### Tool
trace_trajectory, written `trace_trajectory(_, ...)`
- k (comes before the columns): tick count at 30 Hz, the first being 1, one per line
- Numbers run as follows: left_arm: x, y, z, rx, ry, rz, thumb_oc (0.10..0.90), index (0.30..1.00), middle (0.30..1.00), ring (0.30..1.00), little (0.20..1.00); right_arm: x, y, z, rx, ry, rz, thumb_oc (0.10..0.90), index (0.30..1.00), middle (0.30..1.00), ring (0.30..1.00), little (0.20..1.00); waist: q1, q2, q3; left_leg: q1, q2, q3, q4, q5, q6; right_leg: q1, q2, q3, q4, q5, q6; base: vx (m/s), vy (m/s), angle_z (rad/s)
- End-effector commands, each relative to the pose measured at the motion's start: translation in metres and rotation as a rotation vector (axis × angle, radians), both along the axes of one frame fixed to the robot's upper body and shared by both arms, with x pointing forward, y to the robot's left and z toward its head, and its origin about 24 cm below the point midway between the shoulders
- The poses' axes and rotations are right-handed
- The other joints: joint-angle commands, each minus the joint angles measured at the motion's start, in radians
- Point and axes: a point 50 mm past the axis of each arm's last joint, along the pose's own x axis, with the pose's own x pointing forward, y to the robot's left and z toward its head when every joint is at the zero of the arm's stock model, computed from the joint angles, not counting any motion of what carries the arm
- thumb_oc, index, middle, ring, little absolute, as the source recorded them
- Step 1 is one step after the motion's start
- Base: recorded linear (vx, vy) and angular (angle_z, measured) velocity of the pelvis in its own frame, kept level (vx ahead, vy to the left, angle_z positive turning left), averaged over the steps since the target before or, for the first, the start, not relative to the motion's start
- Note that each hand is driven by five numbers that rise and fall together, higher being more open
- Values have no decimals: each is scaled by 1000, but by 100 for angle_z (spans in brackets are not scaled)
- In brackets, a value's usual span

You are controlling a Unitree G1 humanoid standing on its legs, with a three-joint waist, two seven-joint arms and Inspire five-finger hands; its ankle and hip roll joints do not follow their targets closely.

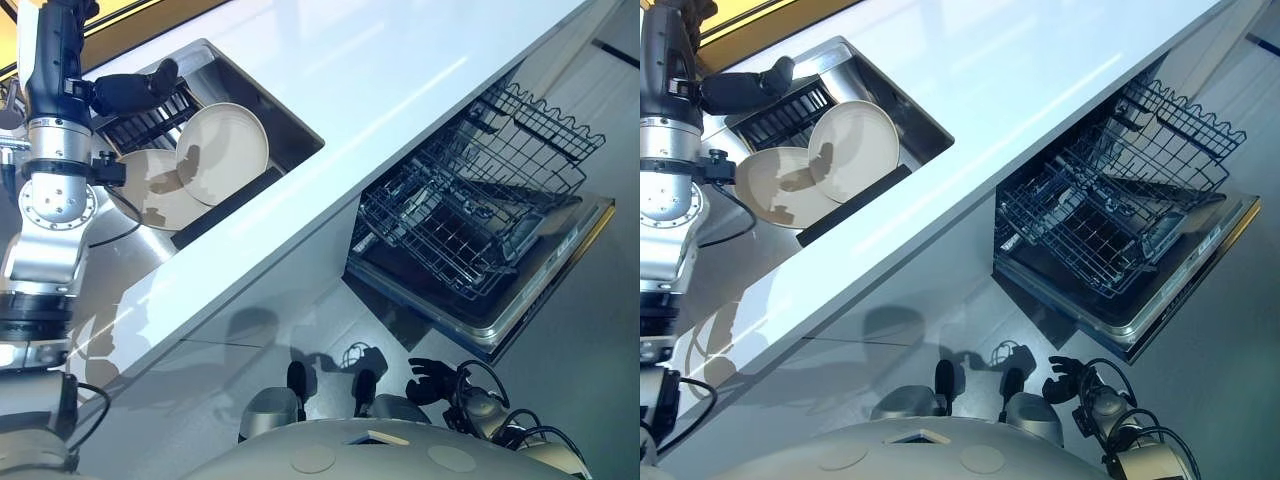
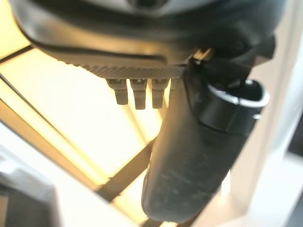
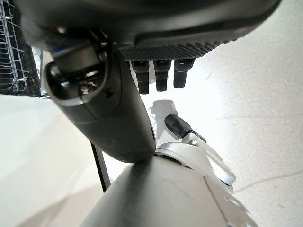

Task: Pick up plates and place into dishwasher.

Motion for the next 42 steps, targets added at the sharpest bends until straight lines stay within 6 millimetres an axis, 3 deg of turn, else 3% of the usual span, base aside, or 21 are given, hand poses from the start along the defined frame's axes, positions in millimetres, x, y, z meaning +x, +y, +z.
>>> trace_trajectory(1,-2,5,63,177,-134,14,800,900,900,900,900,-12,-10,0,-23,34,28,800,900,900,900,900,-11,37,-11,-66,-86,-2,124,-138,89,-131,-26,39,197,-79,111,13,73,-4)
trace_trajectory(10,9,21,70,296,77,27,800,900,900,900,900,1,-19,7,-46,-19,-6,800,900,900,900,900,-31,38,34,-119,-93,8,175,-152,101,-181,-29,80,217,-59,133,-12,54,-2)
trace_trajectory(24,20,26,89,150,65,-7,800,900,900,900,900,10,-25,12,-54,-48,-47,800,900,900,900,900,-54,30,61,-166,-91,31,201,-151,102,-236,-25,105,223,-49,146,-7,26,-8)
trace_trajectory(30,27,18,93,-34,54,-135,800,900,900,900,900,15,-25,13,-58,-60,-49,800,900,900,900,900,-60,28,69,-187,-93,33,210,-150,101,-259,-23,109,227,-54,140,-1,3,-1)
trace_trajectory(35,38,-1,75,-168,231,-385,800,900,900,900,900,17,-27,15,-63,-67,-48,800,900,900,900,900,-62,31,74,-190,-93,37,205,-145,97,-265,-23,107,225,-58,137,-28,-8,-3)
trace_trajectory(39,44,-18,38,-172,519,-565,800,900,900,900,900,23,-32,18,-81,-76,-42,800,900,900,900,900,-65,39,80,-185,-96,42,202,-144,95,-267,-26,106,225,-59,134,-46,12,2)
trace_trajectory(40,44,-21,32,-175,561,-597,764,869,869,869,864,25,-33,19,-86,-78,-44,800,900,900,900,900,-65,41,80,-185,-97,43,201,-143,95,-267,-27,105,224,-59,134,-38,13,0)
trace_trajectory(41,44,-23,29,-171,582,-619,638,761,761,761,738,25,-34,20,-90,-78,-44,800,900,900,900,900,-65,43,81,-183,-99,44,200,-142,94,-265,-28,103,222,-58,134,-38,9,1)
trace_trajectory(42,43,-24,26,-174,593,-638,572,705,705,705,672,26,-35,20,-93,-78,-43,800,900,900,900,900,-64,45,81,-180,-99,44,199,-142,93,-263,-29,101,221,-58,134,-31,6,4)
